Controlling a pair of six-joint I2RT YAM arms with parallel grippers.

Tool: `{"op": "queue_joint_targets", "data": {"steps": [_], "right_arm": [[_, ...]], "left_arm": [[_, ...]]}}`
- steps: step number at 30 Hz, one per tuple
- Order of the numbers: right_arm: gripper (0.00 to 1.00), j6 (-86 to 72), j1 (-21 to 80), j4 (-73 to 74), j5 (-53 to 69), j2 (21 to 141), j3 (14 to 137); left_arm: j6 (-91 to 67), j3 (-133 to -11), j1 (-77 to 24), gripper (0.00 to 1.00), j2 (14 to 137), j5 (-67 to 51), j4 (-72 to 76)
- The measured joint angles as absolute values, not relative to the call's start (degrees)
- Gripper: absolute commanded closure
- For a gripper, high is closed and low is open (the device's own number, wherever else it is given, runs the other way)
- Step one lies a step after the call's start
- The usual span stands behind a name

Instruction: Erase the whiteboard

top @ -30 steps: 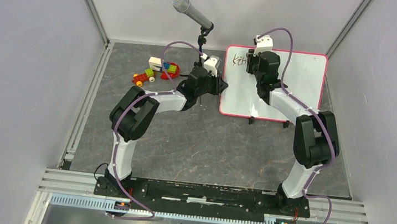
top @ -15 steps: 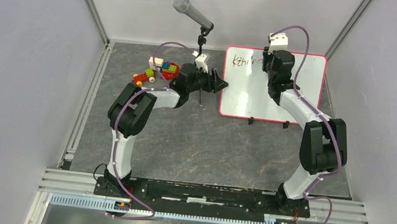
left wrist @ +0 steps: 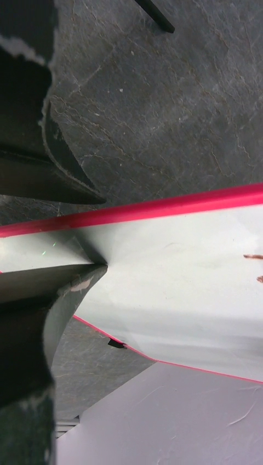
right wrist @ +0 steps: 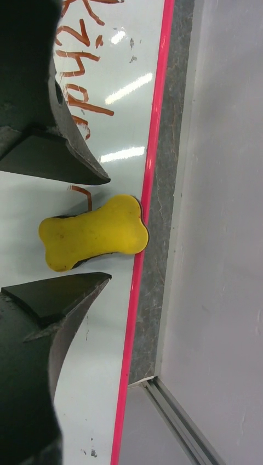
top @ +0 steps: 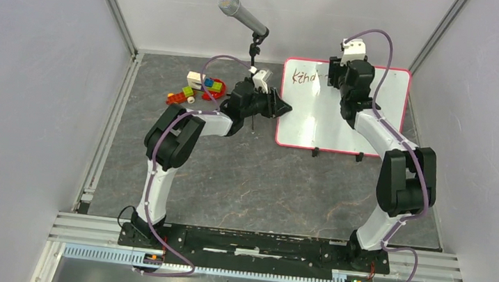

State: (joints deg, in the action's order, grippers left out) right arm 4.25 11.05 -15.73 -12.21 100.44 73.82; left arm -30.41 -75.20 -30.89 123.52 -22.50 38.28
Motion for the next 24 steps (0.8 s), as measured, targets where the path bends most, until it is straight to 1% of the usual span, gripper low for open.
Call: {"op": "queue_joint_targets", "data": {"steps": [3, 5, 10, 14, 16, 18, 24], "right_arm": [[0.45, 4.14, 10.5, -15.7, -12.08, 100.44, 73.82], [0.52, 4.19, 10.2, -15.68, -12.05, 100.44, 73.82], [0.59, 4.14, 9.96, -15.7, -11.6, 100.44, 73.82], [0.69, 4.25, 9.96, -15.73, -10.68, 100.62, 73.82], [0.71, 4.32, 9.96, -15.77, -10.28, 101.08, 74.04], [0.72, 4.36, 9.96, -15.9, -9.56, 101.36, 74.17], [0.73, 4.69, 10.85, -16.25, -8.54, 101.38, 74.13]], "left_arm": [[-30.7, -75.2, -31.0, 0.63, 123.52, -22.7, 38.83], [-31.05, -75.2, -31.07, 0.67, 123.52, -22.76, 39.33], [-31.81, -75.11, -31.09, 0.76, 123.52, -23.49, 40.42], [-31.88, -74.41, -31.11, 0.85, 123.52, -23.24, 40.97], [-31.99, -74.08, -31.2, 0.89, 123.52, -23.0, 41.39], [-31.99, -73.89, -31.35, 0.97, 123.52, -22.65, 41.8], [-31.64, -73.54, -32.27, 0.98, 123.48, -20.29, 42.33]]}}
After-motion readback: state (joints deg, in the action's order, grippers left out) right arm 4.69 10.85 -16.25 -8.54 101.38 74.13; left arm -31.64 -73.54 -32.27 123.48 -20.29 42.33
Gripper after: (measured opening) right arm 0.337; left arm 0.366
